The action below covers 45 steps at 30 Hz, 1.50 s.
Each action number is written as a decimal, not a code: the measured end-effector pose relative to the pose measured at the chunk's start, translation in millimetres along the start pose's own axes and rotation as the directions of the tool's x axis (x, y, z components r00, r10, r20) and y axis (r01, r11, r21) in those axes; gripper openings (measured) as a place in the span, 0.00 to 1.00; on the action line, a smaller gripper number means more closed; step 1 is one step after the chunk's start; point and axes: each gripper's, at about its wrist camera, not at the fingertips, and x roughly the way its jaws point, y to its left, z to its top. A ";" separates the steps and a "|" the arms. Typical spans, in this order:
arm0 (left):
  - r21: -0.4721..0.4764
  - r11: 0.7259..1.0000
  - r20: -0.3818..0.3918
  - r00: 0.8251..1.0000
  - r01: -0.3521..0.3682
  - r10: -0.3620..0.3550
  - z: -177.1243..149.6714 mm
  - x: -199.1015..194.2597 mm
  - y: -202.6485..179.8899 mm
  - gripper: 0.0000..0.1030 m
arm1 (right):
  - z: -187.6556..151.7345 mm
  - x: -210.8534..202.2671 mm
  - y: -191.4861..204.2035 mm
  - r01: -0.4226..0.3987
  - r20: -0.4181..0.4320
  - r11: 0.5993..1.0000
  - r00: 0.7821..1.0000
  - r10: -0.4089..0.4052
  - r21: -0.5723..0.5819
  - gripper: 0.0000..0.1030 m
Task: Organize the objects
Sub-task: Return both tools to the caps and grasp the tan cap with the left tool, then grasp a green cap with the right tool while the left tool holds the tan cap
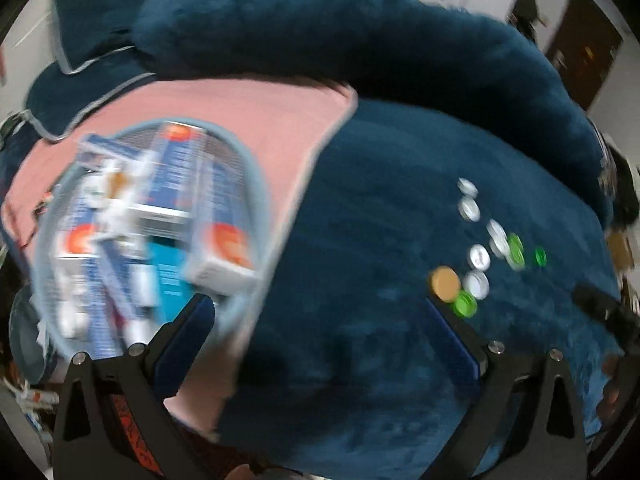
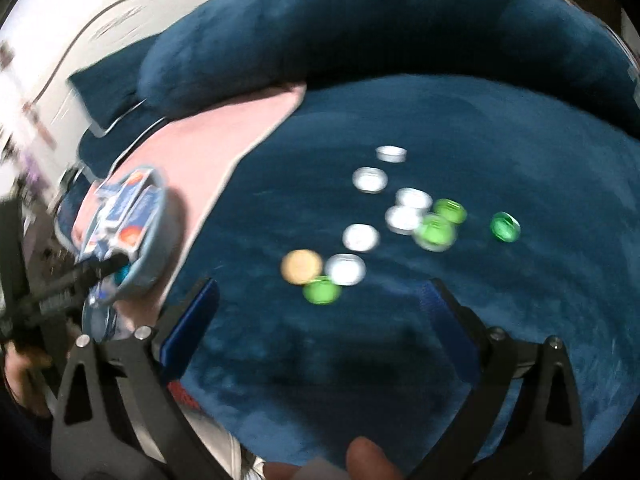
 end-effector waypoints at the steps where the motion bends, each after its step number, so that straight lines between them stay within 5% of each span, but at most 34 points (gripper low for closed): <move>1: 0.025 1.000 -0.014 1.000 0.013 -0.012 -2.4 8.0 -11.2 0.99 | -1.6 2.0 -13.2 0.012 -0.001 0.999 1.000 -0.012 0.041 0.99; 5: 0.136 0.990 -0.057 0.998 0.035 -0.027 -10.3 42.9 -54.2 0.99 | -11.0 12.3 -49.4 0.061 -0.039 0.988 0.998 -0.056 0.143 0.99; 9: 0.241 0.970 -0.049 0.997 -0.043 0.056 -12.7 76.6 -84.4 0.99 | -23.3 17.0 -68.8 0.080 -0.064 0.979 0.996 -0.069 0.186 0.99; 16: 0.326 0.943 -0.097 0.990 -0.066 0.103 -19.4 119.8 -111.6 0.99 | -38.7 20.2 -83.7 0.066 -0.086 0.975 0.995 -0.049 0.212 0.99; 22: 0.342 0.939 -0.066 0.996 -0.034 0.060 -16.6 129.6 -125.6 0.99 | -39.1 25.4 -83.7 0.048 -0.089 0.971 0.996 -0.028 0.233 0.99; 24: 0.341 0.940 -0.063 0.998 -0.001 0.023 -14.9 131.2 -128.8 0.91 | -38.1 27.7 -84.0 0.042 -0.088 0.971 0.996 -0.022 0.236 0.99; 28: 0.328 0.943 -0.081 0.996 0.060 -0.035 -14.5 126.4 -126.9 0.44 | -37.1 36.2 -83.6 0.047 -0.100 0.971 0.995 -0.024 0.234 0.99; 29: 0.323 0.944 -0.081 0.996 0.062 -0.037 -14.2 122.9 -124.5 0.40 | -37.1 38.6 -82.8 0.049 -0.104 0.971 0.994 -0.025 0.233 0.99; 37: 0.170 0.984 -0.107 0.993 0.060 -0.042 -16.7 104.3 -69.9 0.40 | -31.4 78.5 -48.4 0.072 -0.156 0.991 0.986 -0.053 0.117 0.99; 45: 0.173 0.982 -0.129 0.990 0.072 -0.050 -30.0 97.1 -50.8 0.40 | -22.9 116.5 -5.3 0.074 -0.159 0.996 0.984 -0.080 -0.045 0.95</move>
